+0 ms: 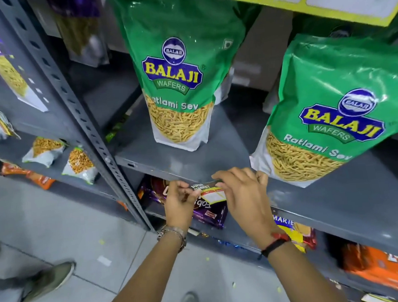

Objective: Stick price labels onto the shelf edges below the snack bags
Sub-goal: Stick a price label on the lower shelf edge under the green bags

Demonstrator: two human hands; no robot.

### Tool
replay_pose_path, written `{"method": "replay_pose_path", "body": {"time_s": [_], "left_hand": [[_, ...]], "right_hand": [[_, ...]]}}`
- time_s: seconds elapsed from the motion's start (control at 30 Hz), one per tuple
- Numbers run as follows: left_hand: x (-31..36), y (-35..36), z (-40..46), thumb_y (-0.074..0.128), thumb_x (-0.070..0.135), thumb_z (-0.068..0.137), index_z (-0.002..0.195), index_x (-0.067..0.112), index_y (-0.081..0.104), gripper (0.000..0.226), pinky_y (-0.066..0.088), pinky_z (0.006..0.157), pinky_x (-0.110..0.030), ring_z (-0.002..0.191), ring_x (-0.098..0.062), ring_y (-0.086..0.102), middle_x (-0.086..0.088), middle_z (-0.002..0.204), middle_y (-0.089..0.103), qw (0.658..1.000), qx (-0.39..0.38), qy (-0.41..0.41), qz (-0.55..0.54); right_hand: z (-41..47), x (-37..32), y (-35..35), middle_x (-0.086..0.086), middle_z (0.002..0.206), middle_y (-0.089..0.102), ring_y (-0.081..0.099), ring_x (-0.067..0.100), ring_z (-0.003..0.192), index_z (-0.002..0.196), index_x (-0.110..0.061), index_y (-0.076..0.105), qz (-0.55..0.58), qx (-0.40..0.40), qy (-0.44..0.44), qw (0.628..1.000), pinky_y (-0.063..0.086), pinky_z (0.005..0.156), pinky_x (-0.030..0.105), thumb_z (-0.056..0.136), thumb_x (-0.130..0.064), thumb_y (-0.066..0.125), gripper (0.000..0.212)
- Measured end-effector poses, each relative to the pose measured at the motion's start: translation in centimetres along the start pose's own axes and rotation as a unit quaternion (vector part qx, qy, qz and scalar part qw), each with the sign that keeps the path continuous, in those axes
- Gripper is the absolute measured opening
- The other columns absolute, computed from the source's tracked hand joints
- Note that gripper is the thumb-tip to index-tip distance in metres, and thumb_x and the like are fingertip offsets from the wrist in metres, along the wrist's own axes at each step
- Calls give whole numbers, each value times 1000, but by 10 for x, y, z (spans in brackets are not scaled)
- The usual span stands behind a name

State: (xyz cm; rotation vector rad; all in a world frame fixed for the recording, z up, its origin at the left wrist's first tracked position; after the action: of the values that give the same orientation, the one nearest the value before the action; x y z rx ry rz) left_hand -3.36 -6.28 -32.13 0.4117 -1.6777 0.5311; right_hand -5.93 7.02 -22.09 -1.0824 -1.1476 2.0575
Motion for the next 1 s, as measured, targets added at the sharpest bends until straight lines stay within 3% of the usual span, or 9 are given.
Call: {"method": "replay_pose_path", "body": {"time_s": [0.17, 0.3, 0.43, 0.5, 0.67, 0.83, 1.0], "left_hand": [[4, 0, -1, 61, -7, 80, 70, 18, 49, 29, 43, 56, -13, 60, -11, 49, 0, 63, 51, 998, -3, 41, 41], [24, -9, -1, 64, -8, 76, 72, 6, 58, 16, 37, 58, -3, 65, -8, 50, 0, 67, 52, 977, -39, 159, 138], [38, -11, 1, 66, -12, 74, 69, 0, 60, 13, 32, 62, 2, 66, -4, 49, -9, 71, 55, 953, -48, 222, 199], [42, -9, 2, 66, -14, 73, 67, -2, 61, 14, 32, 60, 3, 60, -9, 49, -9, 70, 55, 946, -43, 236, 218], [42, -6, 6, 63, -15, 74, 73, -1, 61, 14, 37, 58, -7, 61, -22, 53, -17, 71, 61, 934, -61, 248, 249], [43, -2, 8, 63, -13, 74, 70, -1, 59, 14, 36, 52, -20, 56, -23, 52, -16, 68, 59, 922, -69, 270, 268], [44, -1, 8, 62, -9, 77, 69, -1, 58, 13, 36, 50, -17, 54, -21, 50, -11, 66, 55, 915, -71, 291, 271]], "right_hand": [[-29, 9, 10, 2, 75, 66, 55, 28, 69, 80, -21, 61, 45, 15, 61, 997, 19, 62, 36, 78, 1, 61, 21], [-49, 29, 15, 1, 73, 68, 57, 29, 69, 78, -18, 60, 101, 40, 155, 982, 13, 57, 35, 77, 1, 66, 21], [-47, 31, 18, 6, 71, 66, 56, 31, 71, 74, -16, 59, 65, 15, 157, 985, 13, 59, 33, 76, 2, 67, 19], [-45, 28, 18, 7, 77, 64, 54, 31, 76, 73, -15, 59, 46, 10, 152, 987, 19, 62, 32, 75, 3, 66, 19], [-47, 34, 18, 16, 102, 51, 49, 31, 95, 73, -11, 63, 55, 40, 198, 978, 24, 75, 31, 71, 4, 70, 17], [-42, 41, 21, 17, 100, 54, 50, 33, 93, 72, -10, 65, 47, 44, 198, 978, 25, 77, 32, 71, 2, 71, 13], [-40, 45, 23, 16, 95, 55, 51, 32, 93, 72, -8, 64, 64, 66, 200, 975, 27, 79, 32, 72, 0, 71, 12]]}}
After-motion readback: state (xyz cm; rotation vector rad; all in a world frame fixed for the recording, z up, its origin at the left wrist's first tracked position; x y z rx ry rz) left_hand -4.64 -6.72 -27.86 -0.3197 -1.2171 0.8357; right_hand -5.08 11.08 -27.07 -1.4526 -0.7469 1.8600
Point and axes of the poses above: each hand's wrist, its own z-axis towards the middle knuckle, its own y-axis out of the palm, x = y × z, the point moved 6 cm from there along z, towards the middle knuckle
